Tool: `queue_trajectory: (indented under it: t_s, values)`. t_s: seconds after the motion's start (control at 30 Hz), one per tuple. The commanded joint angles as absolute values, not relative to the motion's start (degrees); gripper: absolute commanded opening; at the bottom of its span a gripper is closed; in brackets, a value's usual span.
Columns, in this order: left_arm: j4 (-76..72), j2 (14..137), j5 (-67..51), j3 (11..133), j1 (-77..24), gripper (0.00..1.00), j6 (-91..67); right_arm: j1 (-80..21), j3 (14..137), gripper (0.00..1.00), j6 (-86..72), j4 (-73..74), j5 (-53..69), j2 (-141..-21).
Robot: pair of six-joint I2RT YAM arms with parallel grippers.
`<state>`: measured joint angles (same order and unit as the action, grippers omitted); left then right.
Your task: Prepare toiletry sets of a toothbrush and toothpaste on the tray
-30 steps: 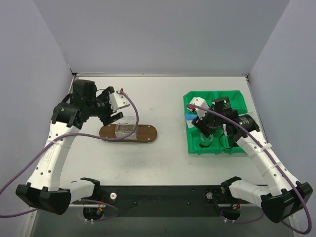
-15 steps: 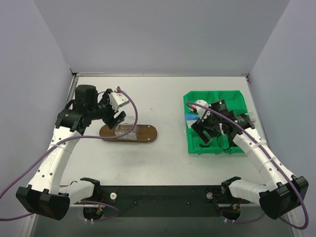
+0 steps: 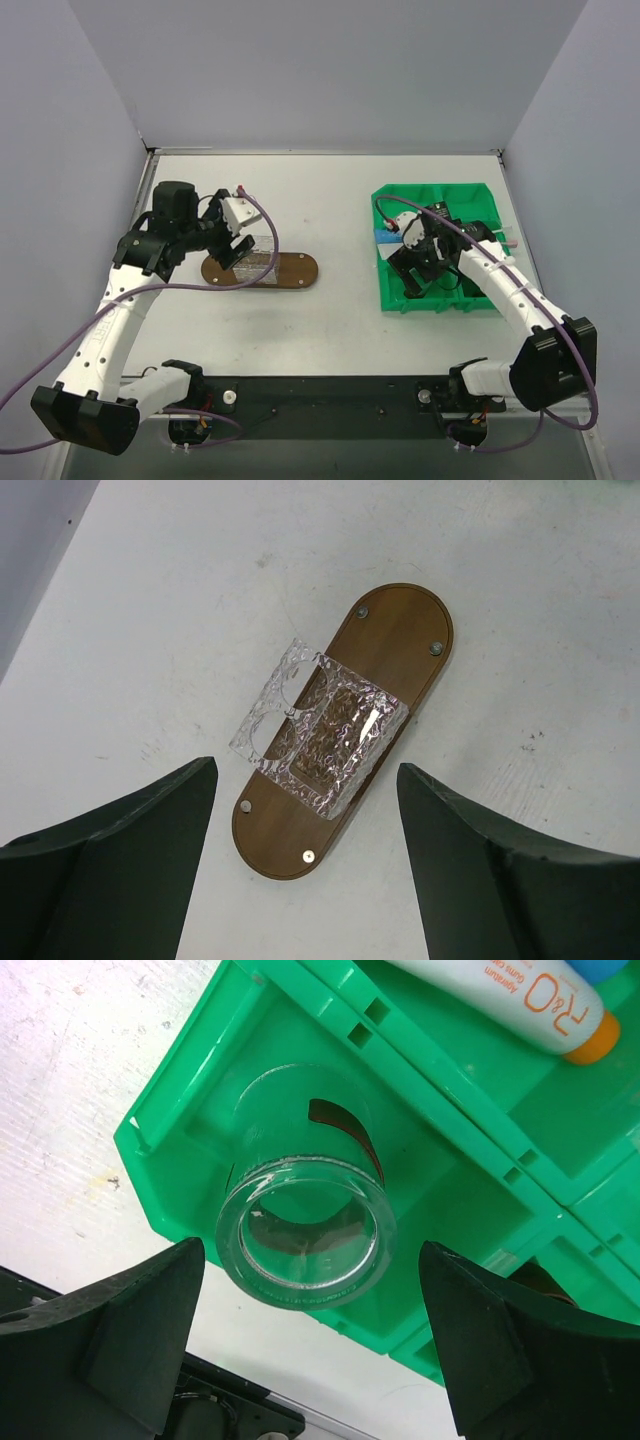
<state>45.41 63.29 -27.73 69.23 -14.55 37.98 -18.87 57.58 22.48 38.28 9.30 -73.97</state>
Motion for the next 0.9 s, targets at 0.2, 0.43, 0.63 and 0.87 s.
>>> queue_trajectory:
  t_s: [0.2, 0.43, 0.63, 0.87]
  values:
    - [42.36, 61.35, -29.27, 68.2, -14.85, 0.83, 39.73, -15.47, 57.57, 0.83, 21.8, 38.41, 15.99, -78.66]
    - [41.84, 61.44, -29.09, 67.68, -14.94, 0.83, 39.99, -15.12, 57.48, 0.79, 21.45, 37.27, 16.43, -80.68]
    - [41.49, 61.35, -28.65, 66.97, -14.85, 0.83, 39.99, -15.03, 57.04, 0.74, 21.36, 37.18, 16.52, -81.91]
    - [41.13, 61.79, -28.13, 67.15, -14.85, 0.83, 39.2, -15.12, 56.25, 0.66, 21.09, 37.18, 15.56, -81.91]
